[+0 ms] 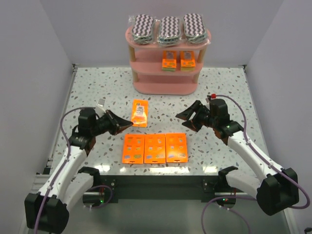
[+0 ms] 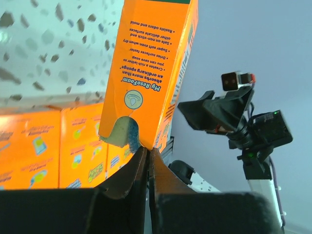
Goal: Place and organize the cleaning sponges onto the shelf
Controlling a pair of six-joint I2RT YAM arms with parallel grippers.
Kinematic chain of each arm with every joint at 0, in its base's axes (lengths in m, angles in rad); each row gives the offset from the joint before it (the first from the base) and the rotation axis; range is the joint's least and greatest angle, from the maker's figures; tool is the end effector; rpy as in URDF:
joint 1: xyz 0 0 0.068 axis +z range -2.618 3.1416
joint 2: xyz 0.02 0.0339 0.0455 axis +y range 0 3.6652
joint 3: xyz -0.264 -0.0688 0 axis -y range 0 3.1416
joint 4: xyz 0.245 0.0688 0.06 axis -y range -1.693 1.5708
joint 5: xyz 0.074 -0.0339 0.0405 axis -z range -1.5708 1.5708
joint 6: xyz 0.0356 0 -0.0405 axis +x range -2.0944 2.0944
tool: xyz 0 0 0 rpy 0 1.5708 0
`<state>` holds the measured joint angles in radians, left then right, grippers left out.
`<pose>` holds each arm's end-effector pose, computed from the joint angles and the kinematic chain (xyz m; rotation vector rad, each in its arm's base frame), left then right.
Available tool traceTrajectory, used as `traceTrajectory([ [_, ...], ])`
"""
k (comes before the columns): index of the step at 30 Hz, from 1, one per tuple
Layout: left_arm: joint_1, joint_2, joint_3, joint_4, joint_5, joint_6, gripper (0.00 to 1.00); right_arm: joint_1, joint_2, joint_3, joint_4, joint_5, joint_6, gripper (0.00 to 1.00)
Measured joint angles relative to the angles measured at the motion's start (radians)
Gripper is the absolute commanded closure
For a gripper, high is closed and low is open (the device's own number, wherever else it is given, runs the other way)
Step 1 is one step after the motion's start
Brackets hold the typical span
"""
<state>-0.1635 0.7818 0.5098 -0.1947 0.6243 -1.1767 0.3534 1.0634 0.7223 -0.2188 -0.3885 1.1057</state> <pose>0.1709 -0.0493 0.2452 -0.6947 2.1657 -1.4175 0.2142 0.0934 0.2620 0.6247 2.2774 1.2102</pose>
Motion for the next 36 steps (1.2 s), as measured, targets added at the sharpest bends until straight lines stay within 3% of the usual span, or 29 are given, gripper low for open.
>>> traceTrajectory([
  [14, 0.0, 0.626, 0.504, 0.362, 0.029, -0.016, 1.0, 0.0, -0.019, 0.0, -0.009, 0.0, 0.0, 0.36],
  [36, 0.024, 1.187, 1.052, 0.433, 0.051, -0.125, 1.0, 0.0, 0.002, 0.001, -0.005, -0.001, 0.001, 0.34],
])
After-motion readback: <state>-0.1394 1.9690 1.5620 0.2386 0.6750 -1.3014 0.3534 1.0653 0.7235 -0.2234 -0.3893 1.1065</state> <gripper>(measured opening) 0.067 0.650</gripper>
